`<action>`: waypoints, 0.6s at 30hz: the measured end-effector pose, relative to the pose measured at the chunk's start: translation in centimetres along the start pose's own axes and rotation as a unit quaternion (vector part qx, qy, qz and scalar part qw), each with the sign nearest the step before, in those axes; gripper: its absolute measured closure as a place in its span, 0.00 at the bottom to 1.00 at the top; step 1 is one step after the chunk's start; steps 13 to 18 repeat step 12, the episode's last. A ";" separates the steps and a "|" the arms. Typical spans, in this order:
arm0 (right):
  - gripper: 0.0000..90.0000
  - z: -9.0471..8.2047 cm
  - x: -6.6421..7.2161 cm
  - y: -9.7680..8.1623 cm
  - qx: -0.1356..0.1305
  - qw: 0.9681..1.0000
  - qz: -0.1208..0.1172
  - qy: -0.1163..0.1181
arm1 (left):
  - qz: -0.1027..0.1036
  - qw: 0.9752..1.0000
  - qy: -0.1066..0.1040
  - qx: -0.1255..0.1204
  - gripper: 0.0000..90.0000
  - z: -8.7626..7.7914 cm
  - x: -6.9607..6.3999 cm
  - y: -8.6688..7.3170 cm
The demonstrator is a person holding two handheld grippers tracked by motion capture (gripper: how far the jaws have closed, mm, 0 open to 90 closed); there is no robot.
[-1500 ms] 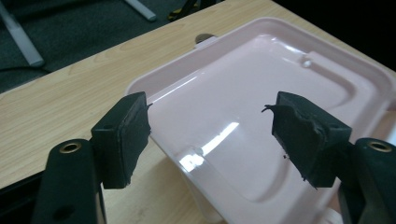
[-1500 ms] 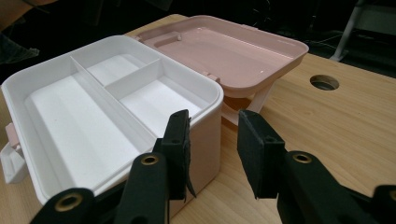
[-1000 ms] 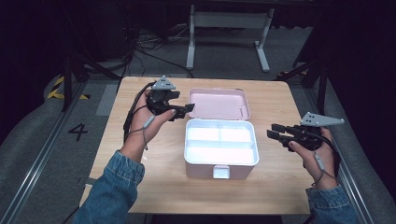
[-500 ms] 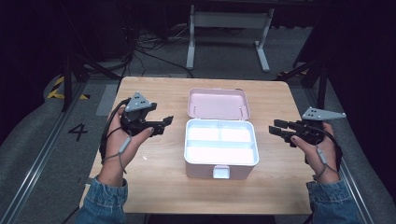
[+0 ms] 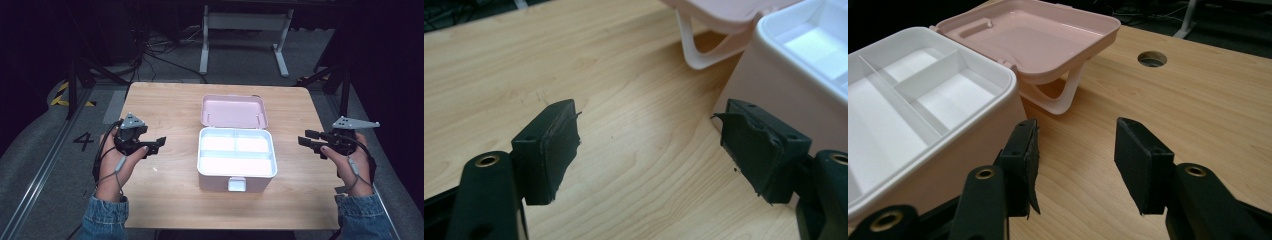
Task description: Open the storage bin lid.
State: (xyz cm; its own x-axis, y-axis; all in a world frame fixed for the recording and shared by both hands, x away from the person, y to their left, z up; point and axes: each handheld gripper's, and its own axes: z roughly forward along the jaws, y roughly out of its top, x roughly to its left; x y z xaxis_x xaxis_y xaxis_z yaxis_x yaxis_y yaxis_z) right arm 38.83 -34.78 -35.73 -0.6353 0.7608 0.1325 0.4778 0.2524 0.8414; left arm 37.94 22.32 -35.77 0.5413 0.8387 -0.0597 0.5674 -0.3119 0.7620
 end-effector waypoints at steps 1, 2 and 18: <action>0.59 0.0 -0.1 -0.1 0.001 1.000 0.001 -0.001 | 0.000 1.000 0.000 0.006 0.27 0.1 0.1 -0.1; 0.59 0.1 -0.2 -0.1 0.001 1.000 0.002 -0.001 | 0.001 1.000 0.000 0.006 0.27 0.3 0.1 -0.1; 0.58 0.2 -0.4 -0.2 0.000 1.000 0.007 0.004 | -0.001 1.000 -0.009 0.003 0.27 0.3 -0.1 -0.1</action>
